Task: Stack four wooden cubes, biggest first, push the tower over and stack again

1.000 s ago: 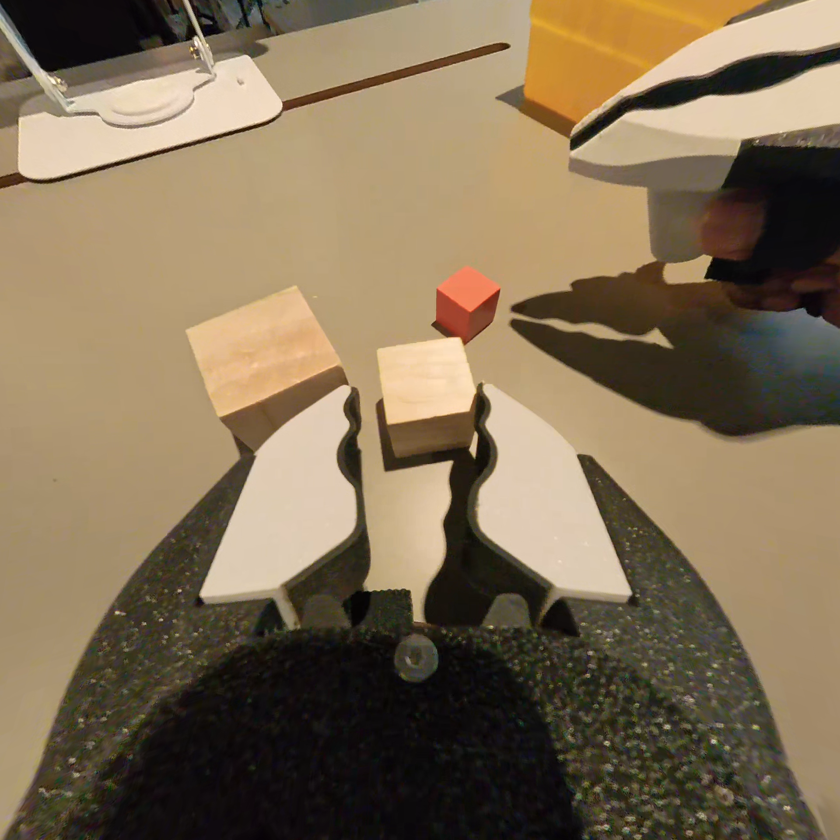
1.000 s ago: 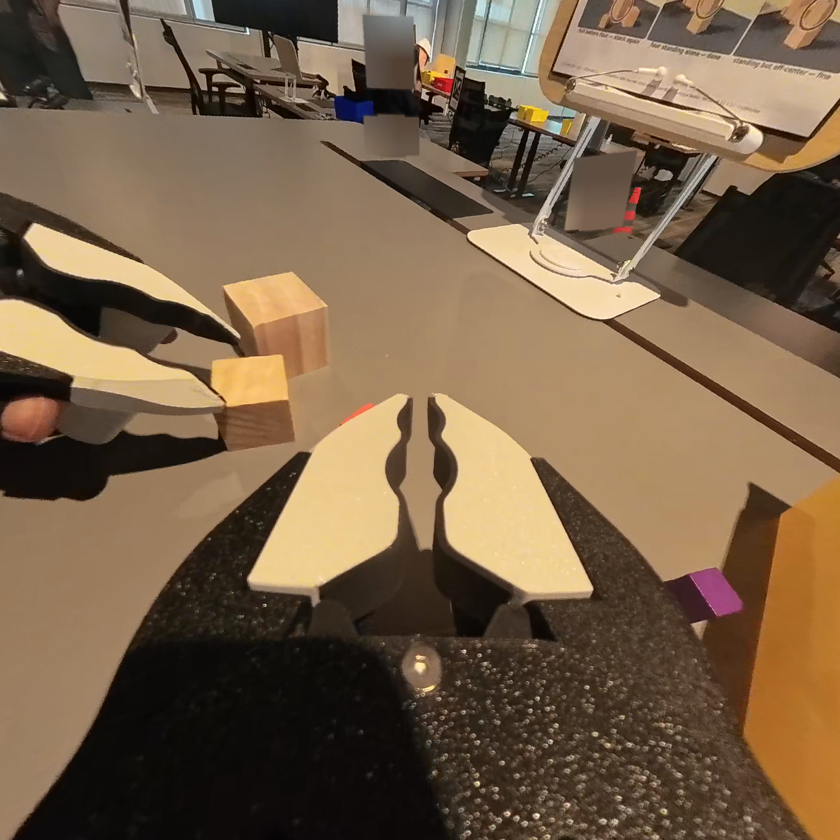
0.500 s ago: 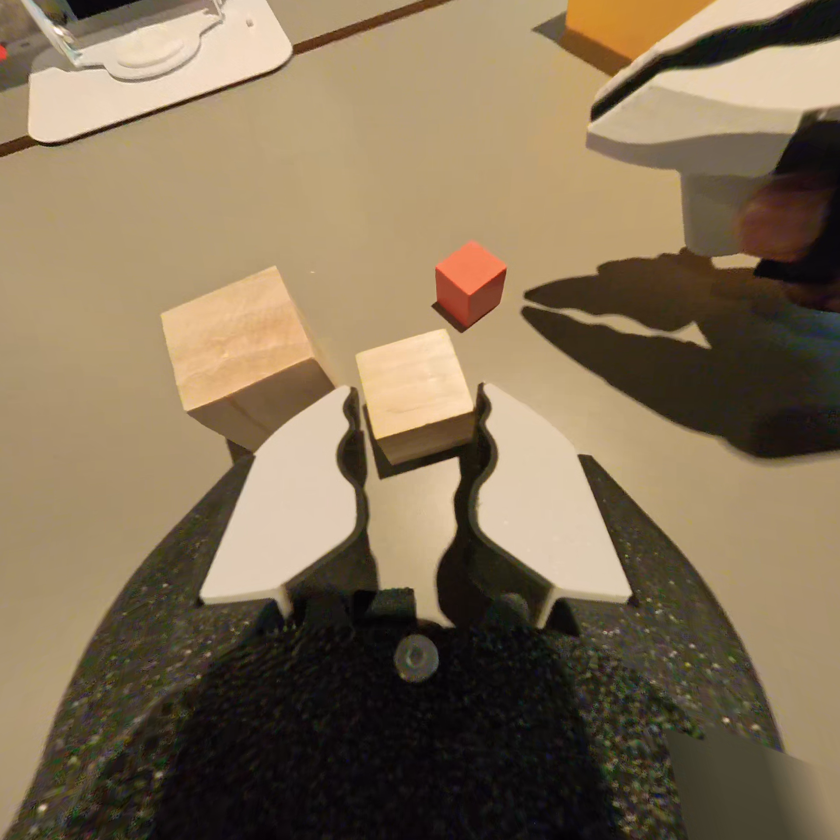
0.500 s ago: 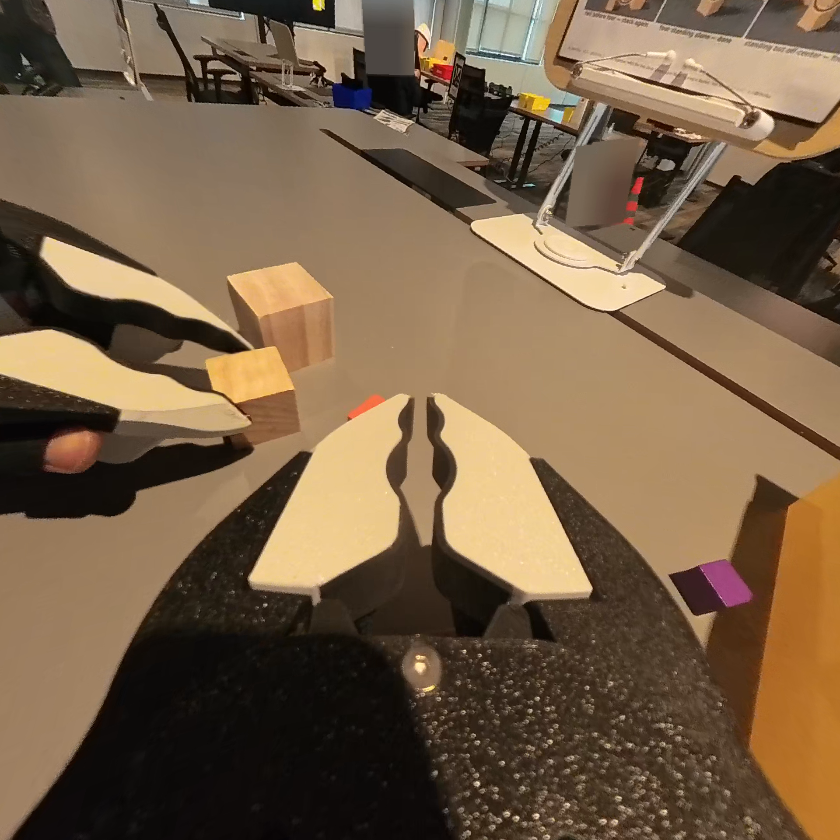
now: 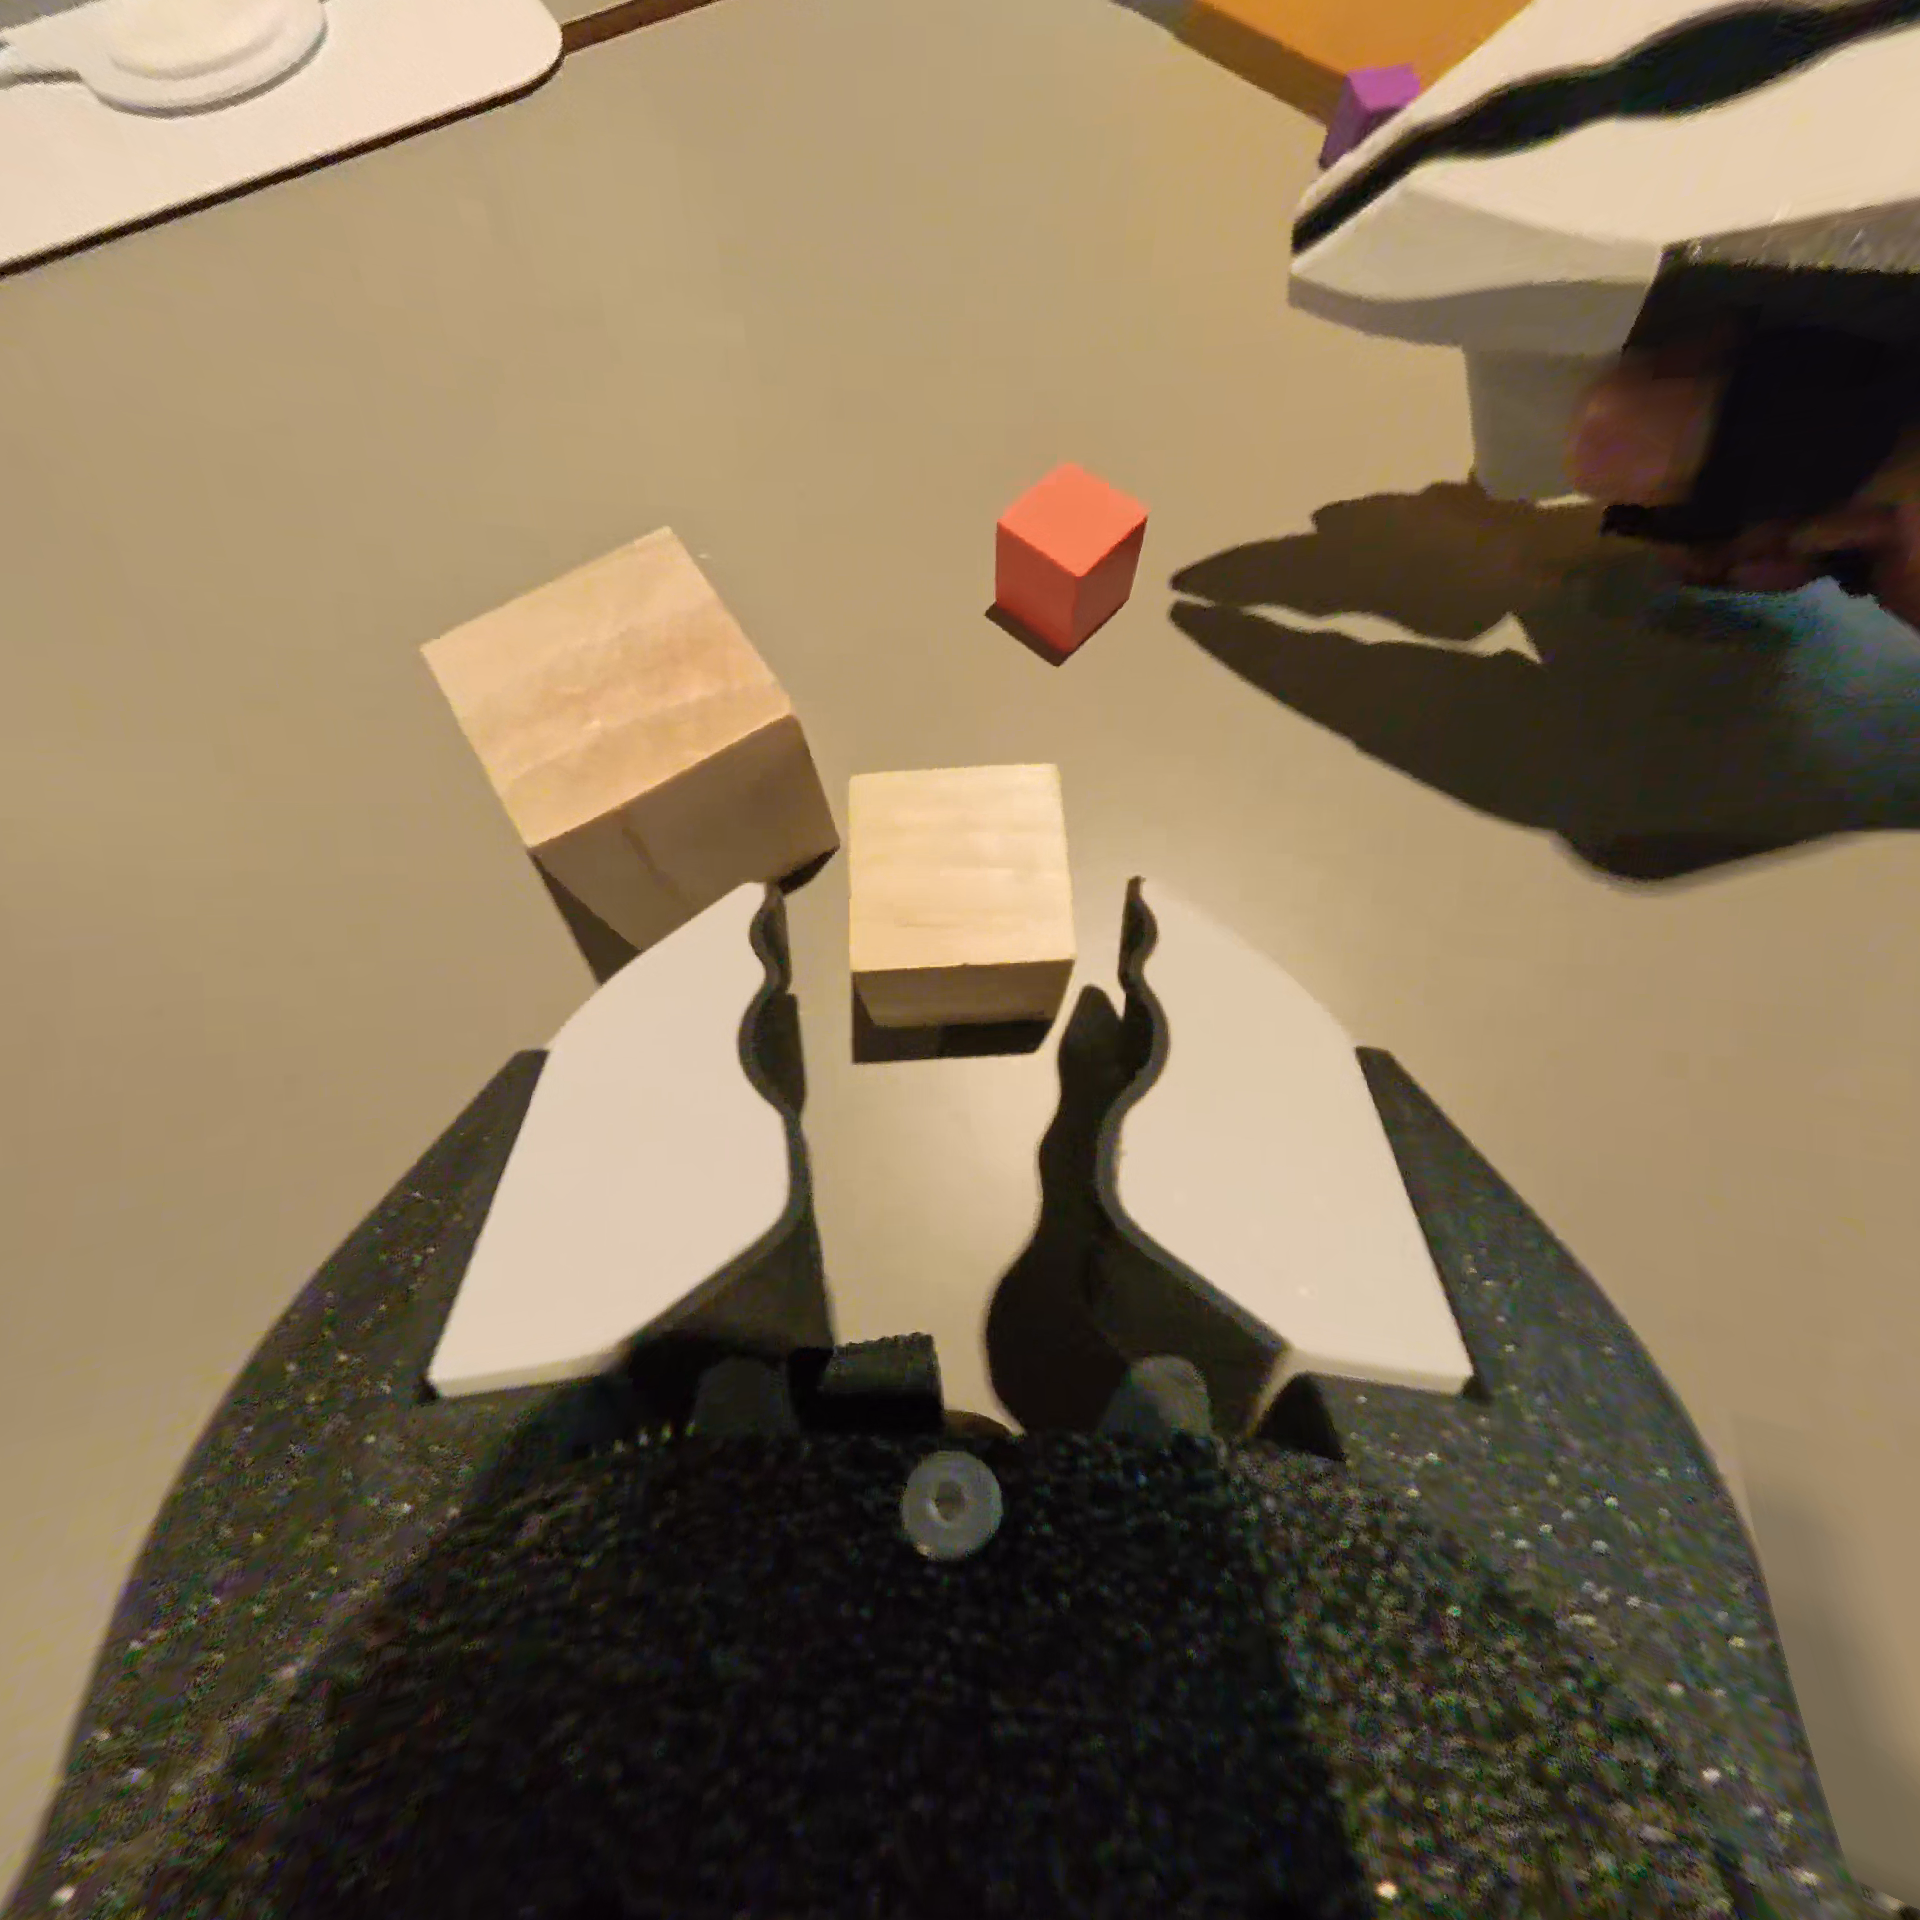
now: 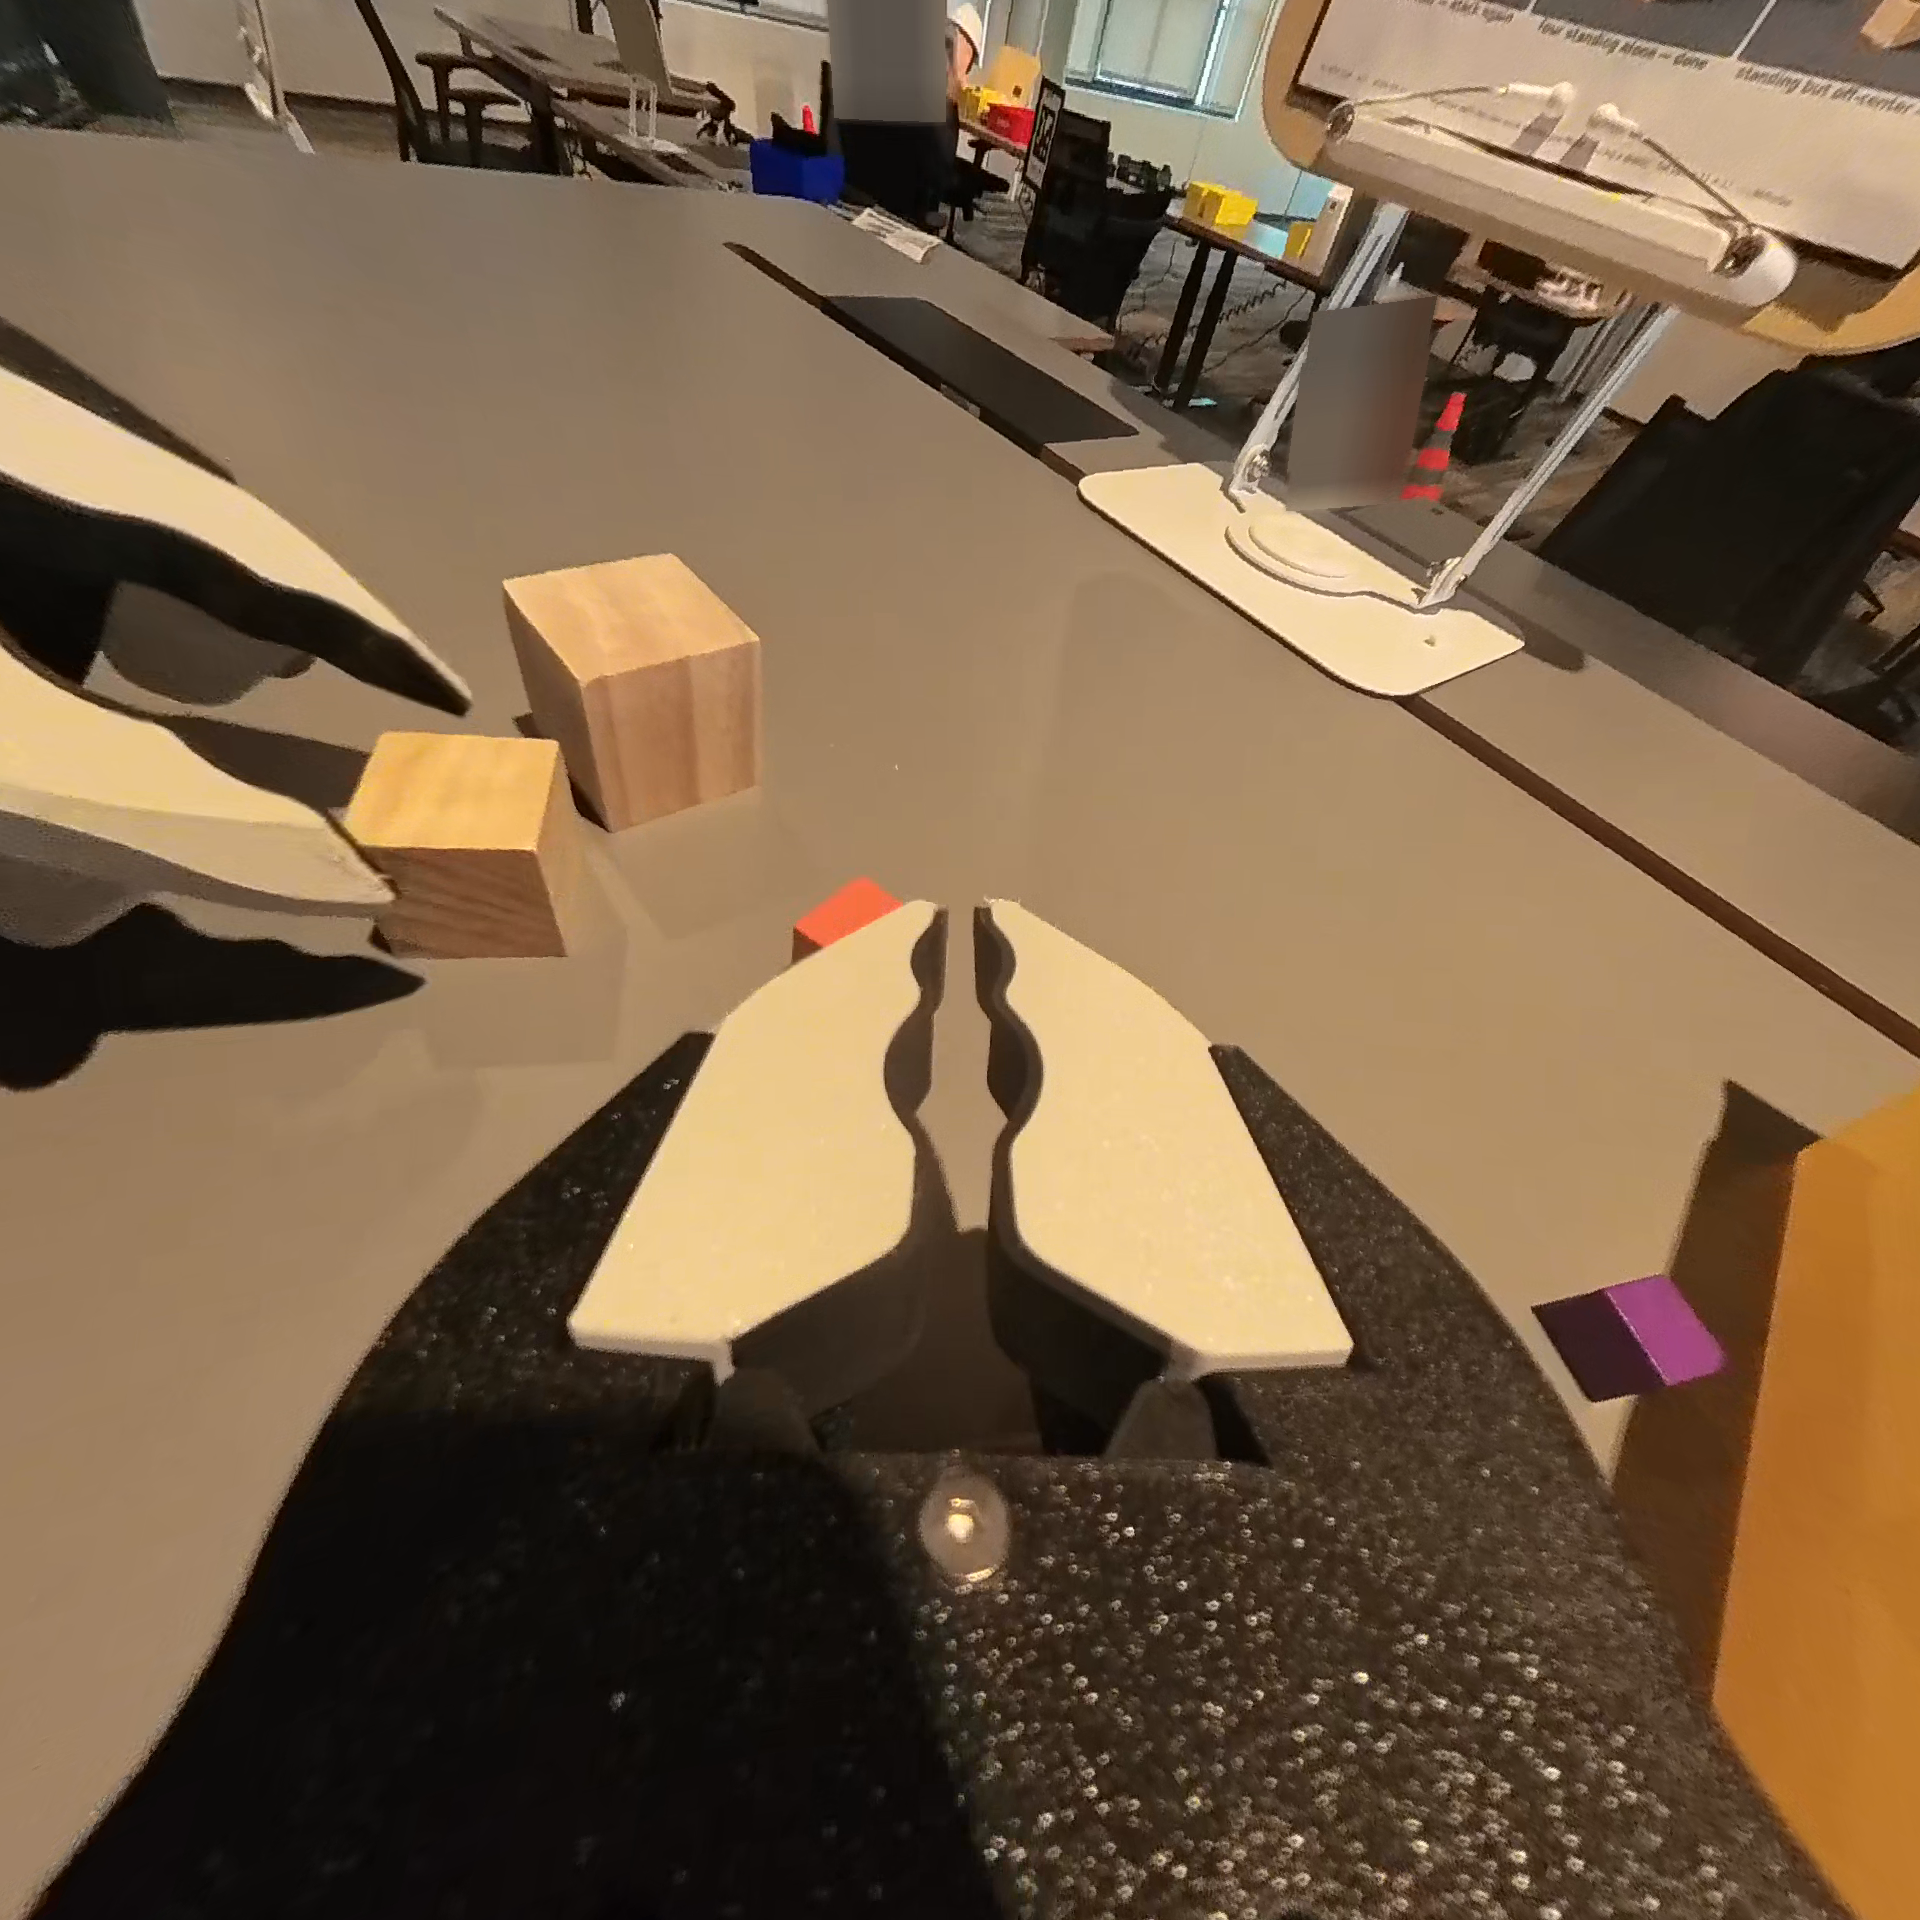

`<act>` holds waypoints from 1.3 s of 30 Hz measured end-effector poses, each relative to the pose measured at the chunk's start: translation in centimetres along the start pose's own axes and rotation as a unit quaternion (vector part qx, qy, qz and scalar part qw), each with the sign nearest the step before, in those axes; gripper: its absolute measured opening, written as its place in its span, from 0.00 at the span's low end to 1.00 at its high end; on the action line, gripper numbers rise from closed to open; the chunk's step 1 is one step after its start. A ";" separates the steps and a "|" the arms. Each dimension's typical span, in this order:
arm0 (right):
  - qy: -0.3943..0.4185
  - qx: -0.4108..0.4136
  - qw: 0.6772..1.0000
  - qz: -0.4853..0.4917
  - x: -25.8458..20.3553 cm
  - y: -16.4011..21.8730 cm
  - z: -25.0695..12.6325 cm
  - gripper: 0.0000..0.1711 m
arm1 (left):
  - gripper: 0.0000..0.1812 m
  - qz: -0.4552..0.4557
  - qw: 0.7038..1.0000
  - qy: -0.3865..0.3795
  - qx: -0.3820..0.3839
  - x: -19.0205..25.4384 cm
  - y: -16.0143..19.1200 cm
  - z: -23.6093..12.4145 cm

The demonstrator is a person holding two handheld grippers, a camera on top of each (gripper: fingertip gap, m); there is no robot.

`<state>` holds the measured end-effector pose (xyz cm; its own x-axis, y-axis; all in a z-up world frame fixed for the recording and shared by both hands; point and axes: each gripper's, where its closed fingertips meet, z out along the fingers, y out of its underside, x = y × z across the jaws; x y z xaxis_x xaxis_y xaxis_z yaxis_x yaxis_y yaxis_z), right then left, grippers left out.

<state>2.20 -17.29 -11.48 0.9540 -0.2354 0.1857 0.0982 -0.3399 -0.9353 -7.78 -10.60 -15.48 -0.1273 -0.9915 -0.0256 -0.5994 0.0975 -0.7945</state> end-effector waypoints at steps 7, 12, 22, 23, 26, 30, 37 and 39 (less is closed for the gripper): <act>0.014 -0.009 1.000 -0.014 -0.1 0.5 0.3 0.02 | 0.24 0.019 1.000 -0.021 0.004 0.3 0.6 0.7; 0.024 0.003 1.000 -0.016 0.2 0.2 0.1 0.02 | 0.24 0.118 0.988 0.087 0.055 1.0 -0.5 -1.2; 0.024 0.035 0.999 -0.015 0.7 -0.5 -0.6 0.02 | 0.24 0.215 0.906 0.319 0.178 -4.4 -7.0 -5.1; 0.028 0.036 0.999 -0.018 0.9 -0.4 -0.7 0.02 | 0.24 0.216 0.896 0.340 0.188 -4.7 -7.4 -4.9; 0.035 0.038 0.998 -0.023 1.1 -0.4 -0.9 0.02 | 0.24 0.192 0.870 0.401 0.212 -5.4 -8.1 -3.5; 0.043 0.041 0.998 -0.028 1.3 -0.3 -1.2 0.02 | 0.24 0.157 0.862 0.438 0.203 -6.1 -7.0 -0.8; 0.050 0.033 0.998 -0.036 1.6 -0.1 -0.9 0.02 | 0.24 0.195 0.862 0.428 0.189 -5.5 -6.3 -0.3; 0.049 0.030 0.998 -0.040 1.6 -0.1 -0.8 0.02 | 0.24 0.200 0.863 0.424 0.188 -5.4 -6.3 -0.1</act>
<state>3.49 -18.36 -10.89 0.9109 -0.2983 0.2852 0.1913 -0.3073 -0.9322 -3.42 -5.85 -10.28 -0.8931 -0.4495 -0.0173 -0.0944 0.2248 -0.9698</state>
